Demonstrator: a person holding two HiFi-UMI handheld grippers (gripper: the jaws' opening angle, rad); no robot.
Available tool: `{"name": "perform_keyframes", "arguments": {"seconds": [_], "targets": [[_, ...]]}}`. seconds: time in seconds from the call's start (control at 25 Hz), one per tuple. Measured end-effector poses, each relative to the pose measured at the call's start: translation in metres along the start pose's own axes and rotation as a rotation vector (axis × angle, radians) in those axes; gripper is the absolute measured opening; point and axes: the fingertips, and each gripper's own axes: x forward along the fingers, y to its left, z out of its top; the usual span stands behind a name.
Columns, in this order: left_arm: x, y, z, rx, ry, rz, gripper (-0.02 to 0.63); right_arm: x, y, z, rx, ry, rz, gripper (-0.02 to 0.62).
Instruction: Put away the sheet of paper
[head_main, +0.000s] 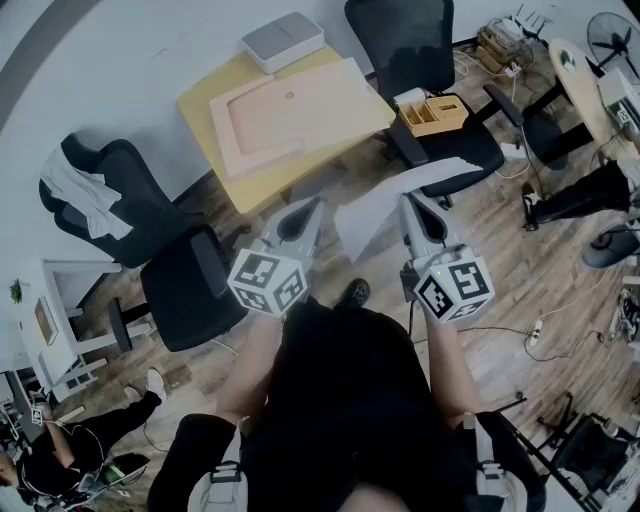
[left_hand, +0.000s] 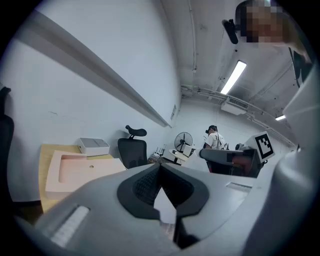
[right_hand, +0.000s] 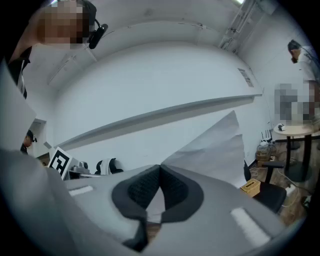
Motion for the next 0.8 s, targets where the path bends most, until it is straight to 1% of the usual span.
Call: {"name": "perform_keyframes", "arguments": {"seconds": [0.2, 0.4, 0.48, 0.64, 0.8], "targets": [[-0.005, -0.005, -0.001, 0.005, 0.004, -0.005, 0.011, -0.001, 0.005, 0.000, 0.006, -0.002, 0.008, 0.002], [-0.009, -0.008, -0.003, 0.010, 0.014, 0.010, 0.011, -0.001, 0.007, -0.005, 0.013, 0.009, 0.034, 0.002], [-0.010, -0.009, -0.005, 0.011, 0.019, 0.018, 0.011, -0.003, 0.005, -0.004, 0.043, 0.005, 0.037, 0.002], [-0.009, -0.014, -0.014, 0.009, 0.040, 0.033, 0.011, -0.007, -0.002, -0.006, 0.144, -0.006, 0.060, 0.002], [-0.005, -0.018, -0.025, -0.002, 0.058, 0.038, 0.011, -0.006, -0.011, -0.014, 0.176, 0.000, 0.071, 0.002]]}}
